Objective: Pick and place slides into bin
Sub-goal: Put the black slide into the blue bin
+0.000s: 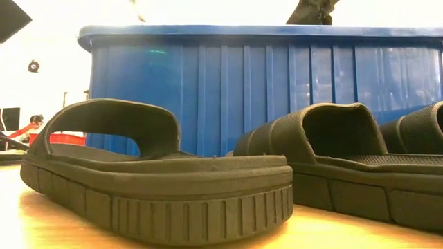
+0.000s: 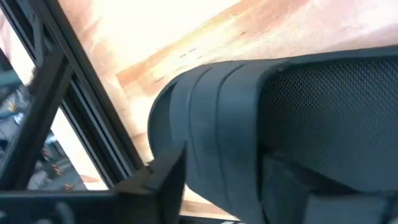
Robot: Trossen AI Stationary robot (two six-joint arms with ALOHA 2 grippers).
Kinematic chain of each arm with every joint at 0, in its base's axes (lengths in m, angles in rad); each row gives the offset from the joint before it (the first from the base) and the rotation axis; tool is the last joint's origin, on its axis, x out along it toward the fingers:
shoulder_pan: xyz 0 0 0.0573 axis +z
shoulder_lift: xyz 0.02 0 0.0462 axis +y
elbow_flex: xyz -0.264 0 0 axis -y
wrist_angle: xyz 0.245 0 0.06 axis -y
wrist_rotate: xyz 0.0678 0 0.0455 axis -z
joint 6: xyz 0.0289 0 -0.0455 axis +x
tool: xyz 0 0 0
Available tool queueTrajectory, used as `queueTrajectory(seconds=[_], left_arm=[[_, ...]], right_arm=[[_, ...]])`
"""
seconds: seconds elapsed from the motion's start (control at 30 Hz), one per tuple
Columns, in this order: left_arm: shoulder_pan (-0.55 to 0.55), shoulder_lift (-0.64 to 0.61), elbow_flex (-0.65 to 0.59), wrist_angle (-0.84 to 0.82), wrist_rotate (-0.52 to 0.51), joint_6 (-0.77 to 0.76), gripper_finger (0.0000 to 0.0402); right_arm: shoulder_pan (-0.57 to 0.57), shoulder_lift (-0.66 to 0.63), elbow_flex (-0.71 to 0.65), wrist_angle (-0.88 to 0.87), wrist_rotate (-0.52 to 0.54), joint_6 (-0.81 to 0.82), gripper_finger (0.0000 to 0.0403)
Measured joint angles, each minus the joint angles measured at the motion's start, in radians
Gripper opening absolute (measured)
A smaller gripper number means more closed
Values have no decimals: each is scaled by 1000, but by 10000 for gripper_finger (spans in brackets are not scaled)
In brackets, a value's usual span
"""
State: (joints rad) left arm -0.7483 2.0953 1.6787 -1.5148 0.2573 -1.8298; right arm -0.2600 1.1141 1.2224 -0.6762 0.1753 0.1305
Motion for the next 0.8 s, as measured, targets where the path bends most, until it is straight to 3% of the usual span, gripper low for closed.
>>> queueTrajectory(seconds=[0.27, 0.53, 0.67, 0.8], left_arm=[[-5, 0, 0, -20, -37, 79, 11], [-11, -12, 10, -31, -73, 166, 2], [-11, -59, 39, -28, -121, 340, 1], [-9, -149, 49, 67, -178, 619, 1]], right_arm=[[0, 0, 0, -1, 0, -5, 104], [0, 0, 0, -3, 0, -38, 104], [0, 0, 0, -9, 0, -41, 102], [0, 0, 0, -7, 3, -78, 97]])
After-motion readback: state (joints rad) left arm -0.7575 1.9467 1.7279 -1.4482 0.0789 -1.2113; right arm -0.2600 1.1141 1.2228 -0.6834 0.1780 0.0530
